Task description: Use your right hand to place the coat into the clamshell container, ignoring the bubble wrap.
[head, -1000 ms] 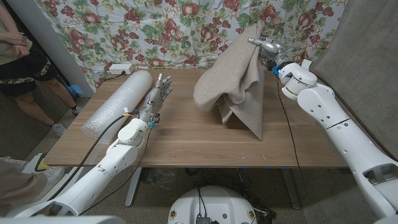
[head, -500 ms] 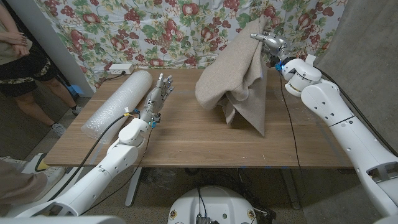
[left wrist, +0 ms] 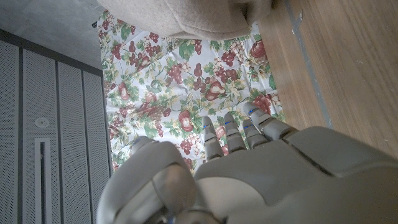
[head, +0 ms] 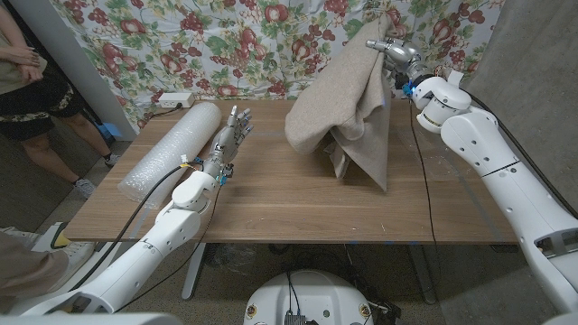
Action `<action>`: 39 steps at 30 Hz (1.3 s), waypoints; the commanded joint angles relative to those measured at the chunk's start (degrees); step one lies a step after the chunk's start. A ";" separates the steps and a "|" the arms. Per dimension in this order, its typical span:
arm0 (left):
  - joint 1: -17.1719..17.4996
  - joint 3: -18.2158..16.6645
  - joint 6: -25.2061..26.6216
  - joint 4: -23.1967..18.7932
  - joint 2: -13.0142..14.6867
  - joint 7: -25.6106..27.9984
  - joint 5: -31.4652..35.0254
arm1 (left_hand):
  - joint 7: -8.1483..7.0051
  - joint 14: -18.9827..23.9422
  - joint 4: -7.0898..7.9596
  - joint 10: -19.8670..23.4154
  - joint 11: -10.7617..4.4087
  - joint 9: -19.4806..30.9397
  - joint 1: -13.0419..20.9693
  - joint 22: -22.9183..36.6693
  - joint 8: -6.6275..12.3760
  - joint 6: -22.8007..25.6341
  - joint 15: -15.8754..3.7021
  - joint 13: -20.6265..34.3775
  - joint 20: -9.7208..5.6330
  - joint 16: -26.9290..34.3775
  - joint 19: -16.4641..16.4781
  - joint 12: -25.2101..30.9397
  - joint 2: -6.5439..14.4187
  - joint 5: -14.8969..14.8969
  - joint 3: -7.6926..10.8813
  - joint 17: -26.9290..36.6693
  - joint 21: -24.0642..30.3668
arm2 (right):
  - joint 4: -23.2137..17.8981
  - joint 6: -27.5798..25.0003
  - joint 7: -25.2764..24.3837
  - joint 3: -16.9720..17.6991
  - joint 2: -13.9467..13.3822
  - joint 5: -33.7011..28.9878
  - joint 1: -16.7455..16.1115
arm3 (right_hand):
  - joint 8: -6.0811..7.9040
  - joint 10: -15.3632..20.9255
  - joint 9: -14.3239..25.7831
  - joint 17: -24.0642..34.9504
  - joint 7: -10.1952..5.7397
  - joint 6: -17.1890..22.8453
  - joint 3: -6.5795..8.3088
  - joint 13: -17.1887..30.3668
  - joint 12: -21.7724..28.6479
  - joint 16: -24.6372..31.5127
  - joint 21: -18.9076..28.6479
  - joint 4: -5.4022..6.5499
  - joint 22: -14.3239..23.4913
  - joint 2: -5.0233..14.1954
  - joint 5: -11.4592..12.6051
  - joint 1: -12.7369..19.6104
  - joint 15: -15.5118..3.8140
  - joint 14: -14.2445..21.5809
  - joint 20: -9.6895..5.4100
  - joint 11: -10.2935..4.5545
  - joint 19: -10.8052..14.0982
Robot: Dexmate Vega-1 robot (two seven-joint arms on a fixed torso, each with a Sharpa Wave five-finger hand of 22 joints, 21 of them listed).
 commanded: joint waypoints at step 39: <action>0.24 -0.13 0.83 -0.37 0.41 0.50 -0.04 | -0.42 -0.65 -0.45 0.37 -0.16 0.30 -0.28 0.21 0.06 0.95 -3.49 0.12 -3.87 0.14 -0.37 0.32 0.02 -0.15 -0.11 0.21 0.39 | 1.09 -2.32 0.51 2.49 -3.41 -1.15 3.92 | -0.68 0.90 8.03 0.88 -1.24 6.20 11.37 0.71 -0.65 -0.12 2.23 0.28 0.12 0.70 0.43 1.18 -8.18 7.69 -0.48 -0.01 -1.23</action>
